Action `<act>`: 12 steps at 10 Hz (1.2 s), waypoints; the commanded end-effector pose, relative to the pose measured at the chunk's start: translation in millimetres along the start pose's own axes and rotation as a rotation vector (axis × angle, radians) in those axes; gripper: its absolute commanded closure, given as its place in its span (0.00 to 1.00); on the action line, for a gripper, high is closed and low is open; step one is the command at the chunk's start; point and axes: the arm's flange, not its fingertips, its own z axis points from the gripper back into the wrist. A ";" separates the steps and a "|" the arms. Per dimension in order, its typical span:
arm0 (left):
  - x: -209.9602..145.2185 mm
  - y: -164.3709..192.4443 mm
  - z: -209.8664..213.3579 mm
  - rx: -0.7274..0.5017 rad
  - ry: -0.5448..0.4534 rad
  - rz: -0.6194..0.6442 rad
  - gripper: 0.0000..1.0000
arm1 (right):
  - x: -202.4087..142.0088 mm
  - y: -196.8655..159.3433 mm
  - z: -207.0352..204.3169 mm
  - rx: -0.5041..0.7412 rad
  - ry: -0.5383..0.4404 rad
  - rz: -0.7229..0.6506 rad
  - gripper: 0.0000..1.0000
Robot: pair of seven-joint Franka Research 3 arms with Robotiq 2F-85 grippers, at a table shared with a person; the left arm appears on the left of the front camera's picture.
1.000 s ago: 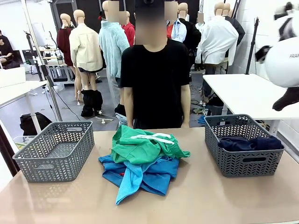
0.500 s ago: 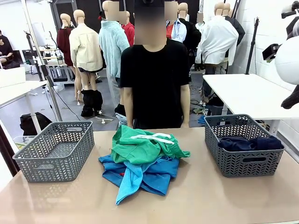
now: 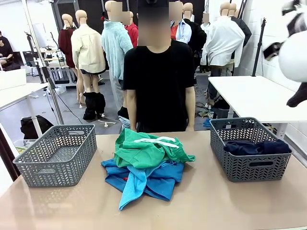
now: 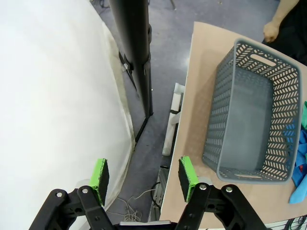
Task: Sort the tops and bottoms.
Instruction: Lift clothes from the center of the table with your right hand.
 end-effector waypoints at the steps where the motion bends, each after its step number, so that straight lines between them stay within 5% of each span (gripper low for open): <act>1: 1.9 1.7 0.6 0.000 0.009 0.015 0.24 | 71.8 28.4 -5.4 0.196 -0.058 0.268 0.00; 3: 1.9 1.7 0.6 0.000 0.009 0.015 0.24 | 135.3 93.6 -16.3 0.401 -0.033 0.539 0.00; 6: 1.9 1.7 0.6 0.000 0.009 0.015 0.24 | 165.9 190.8 -77.4 0.618 0.259 0.787 0.00; 9: 1.9 1.7 0.6 0.000 0.009 0.015 0.24 | 125.7 248.5 -132.9 0.763 0.485 0.825 0.00; 12: 1.9 1.7 0.6 0.000 0.009 0.015 0.24 | 45.3 275.0 -163.6 0.907 0.524 0.705 0.00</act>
